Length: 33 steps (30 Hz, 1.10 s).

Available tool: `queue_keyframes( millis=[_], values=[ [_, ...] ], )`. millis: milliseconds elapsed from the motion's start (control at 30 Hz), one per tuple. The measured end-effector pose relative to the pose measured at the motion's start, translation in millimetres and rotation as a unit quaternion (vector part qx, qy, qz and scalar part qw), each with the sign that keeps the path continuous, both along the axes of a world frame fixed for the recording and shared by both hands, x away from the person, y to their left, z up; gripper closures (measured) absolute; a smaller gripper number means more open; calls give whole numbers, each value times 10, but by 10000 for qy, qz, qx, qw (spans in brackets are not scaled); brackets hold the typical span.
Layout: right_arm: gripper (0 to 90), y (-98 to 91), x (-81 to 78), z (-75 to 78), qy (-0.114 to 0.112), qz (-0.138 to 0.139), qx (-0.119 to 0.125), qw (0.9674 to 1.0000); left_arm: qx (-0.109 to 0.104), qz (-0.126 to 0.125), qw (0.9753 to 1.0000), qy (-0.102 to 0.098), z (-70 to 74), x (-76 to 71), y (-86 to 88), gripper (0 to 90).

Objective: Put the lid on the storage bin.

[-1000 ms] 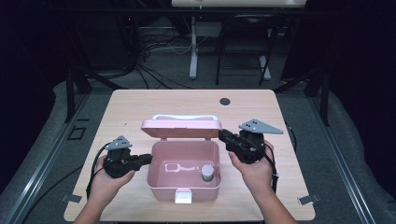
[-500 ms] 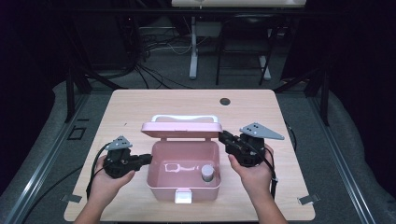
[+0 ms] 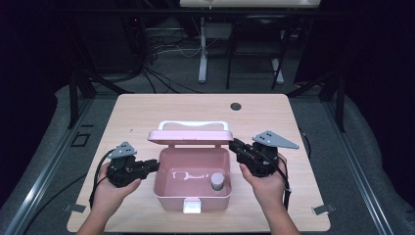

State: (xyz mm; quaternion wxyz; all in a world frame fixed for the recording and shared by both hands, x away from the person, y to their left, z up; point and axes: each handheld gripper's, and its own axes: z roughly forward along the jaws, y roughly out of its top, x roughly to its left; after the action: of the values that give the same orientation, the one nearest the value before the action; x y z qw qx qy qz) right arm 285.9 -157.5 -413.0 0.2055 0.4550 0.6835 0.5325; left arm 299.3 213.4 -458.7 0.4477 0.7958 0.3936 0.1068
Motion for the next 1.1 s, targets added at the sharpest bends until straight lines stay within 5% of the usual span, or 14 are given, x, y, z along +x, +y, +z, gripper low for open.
queue_keyframes(
  millis=[1100],
  values=[
    [767, -7, -102, -99, 64, 105, -41, 9999, -402, 207, 9944, -959, 476, -308, 96, 738]
  ],
)
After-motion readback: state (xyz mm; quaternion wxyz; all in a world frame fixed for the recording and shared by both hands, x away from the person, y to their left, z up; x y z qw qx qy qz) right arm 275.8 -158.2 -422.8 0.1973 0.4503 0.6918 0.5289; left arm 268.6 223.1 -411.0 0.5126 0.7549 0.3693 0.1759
